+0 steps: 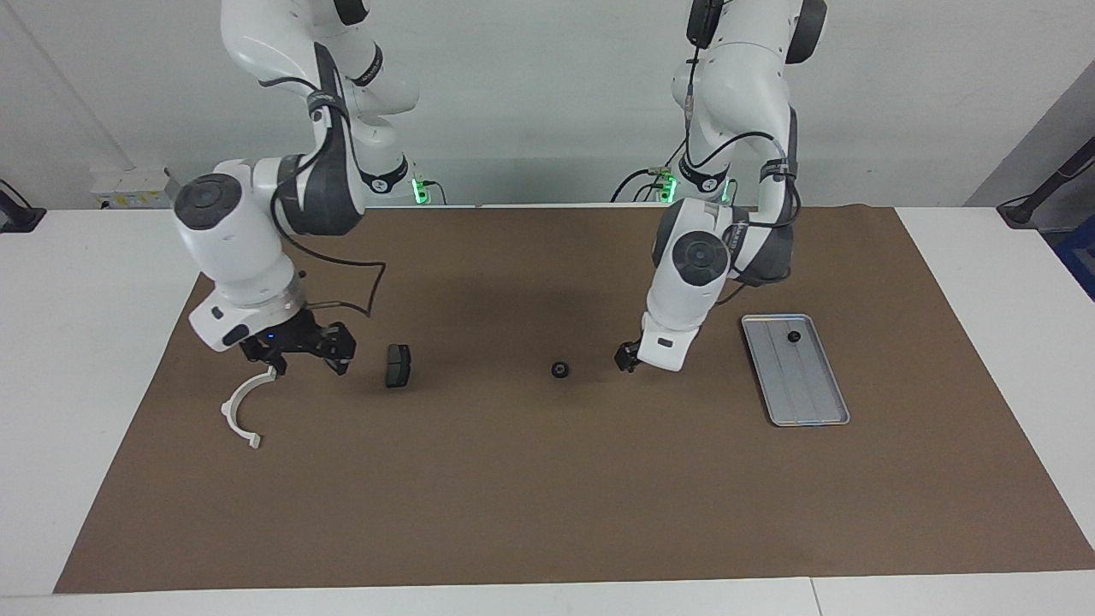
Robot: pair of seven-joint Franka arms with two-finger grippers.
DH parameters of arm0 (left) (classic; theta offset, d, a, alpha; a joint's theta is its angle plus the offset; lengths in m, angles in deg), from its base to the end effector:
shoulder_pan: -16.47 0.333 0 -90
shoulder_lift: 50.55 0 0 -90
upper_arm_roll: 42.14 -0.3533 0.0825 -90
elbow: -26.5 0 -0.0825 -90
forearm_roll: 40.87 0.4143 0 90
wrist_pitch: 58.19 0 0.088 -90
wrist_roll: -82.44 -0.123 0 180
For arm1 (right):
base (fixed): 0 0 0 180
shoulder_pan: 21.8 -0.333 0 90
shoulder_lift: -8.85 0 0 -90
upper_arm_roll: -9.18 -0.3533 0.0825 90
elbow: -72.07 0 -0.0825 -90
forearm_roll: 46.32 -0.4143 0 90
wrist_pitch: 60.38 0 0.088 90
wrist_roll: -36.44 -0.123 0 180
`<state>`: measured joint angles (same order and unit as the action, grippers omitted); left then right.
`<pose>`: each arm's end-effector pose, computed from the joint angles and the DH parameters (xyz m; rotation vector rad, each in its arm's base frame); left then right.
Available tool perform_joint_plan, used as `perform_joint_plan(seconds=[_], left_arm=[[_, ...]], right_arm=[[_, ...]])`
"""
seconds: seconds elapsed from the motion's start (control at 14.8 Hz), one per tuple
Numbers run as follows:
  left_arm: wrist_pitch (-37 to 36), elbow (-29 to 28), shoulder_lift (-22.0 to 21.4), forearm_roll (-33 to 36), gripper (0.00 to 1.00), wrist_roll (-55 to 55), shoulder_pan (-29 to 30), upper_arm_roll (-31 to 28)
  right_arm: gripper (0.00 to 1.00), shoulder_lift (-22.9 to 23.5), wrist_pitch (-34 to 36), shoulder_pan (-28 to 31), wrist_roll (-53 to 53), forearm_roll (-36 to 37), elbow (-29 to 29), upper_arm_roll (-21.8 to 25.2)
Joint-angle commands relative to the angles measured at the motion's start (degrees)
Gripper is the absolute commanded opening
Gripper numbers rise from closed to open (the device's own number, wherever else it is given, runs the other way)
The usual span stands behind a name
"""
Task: Place bearing gear from tray to pile
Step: 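Return the left gripper to the tray while the right gripper reaches the bearing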
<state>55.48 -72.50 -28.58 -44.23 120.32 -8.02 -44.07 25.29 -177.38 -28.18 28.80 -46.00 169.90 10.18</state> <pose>0.6237 -0.2661 0.3543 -3.0720 -0.4528 0.2015 0.6814 0.0648 0.4348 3.1357 -0.0568 0.0761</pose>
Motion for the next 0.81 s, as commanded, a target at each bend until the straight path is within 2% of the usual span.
perform_joint_plan(seconds=[0.0, 0.2, 0.34, 0.54, 0.74], left_arm=[[0.33, -9.27, -8.85, -0.42, 1.0, -9.28, 5.13, 0.43], [1.03, -11.82, -10.1, -0.42, 1.0, -15.18, 9.01, 0.43], [2.26, -13.41, -10.62, -0.42, 0.95, -22.19, 12.17, 0.43], [2.96, -15.96, -11.5, -0.42, 0.95, -31.96, 17.0, 0.34], [4.98, -18.07, -12.21, -0.42, 0.95, -35.14, 20.0, 0.16]], right_arm=[[1.0, 1.14, -0.25, -5.73, -9.12, 0.47, -1.06, 0.05], [1.0, 1.05, -1.04, -10.04, -15.54, 0.38, -0.54, 0.05], [1.0, 1.05, -1.21, -13.73, -20.54, 0.47, -0.01, 0.05], [1.0, 0.96, -1.39, -19.53, -26.35, 0.47, 0.96, 0.05], [1.0, 1.75, -2.71, -22.53, -27.78, 0.47, 1.05, 0.05]])
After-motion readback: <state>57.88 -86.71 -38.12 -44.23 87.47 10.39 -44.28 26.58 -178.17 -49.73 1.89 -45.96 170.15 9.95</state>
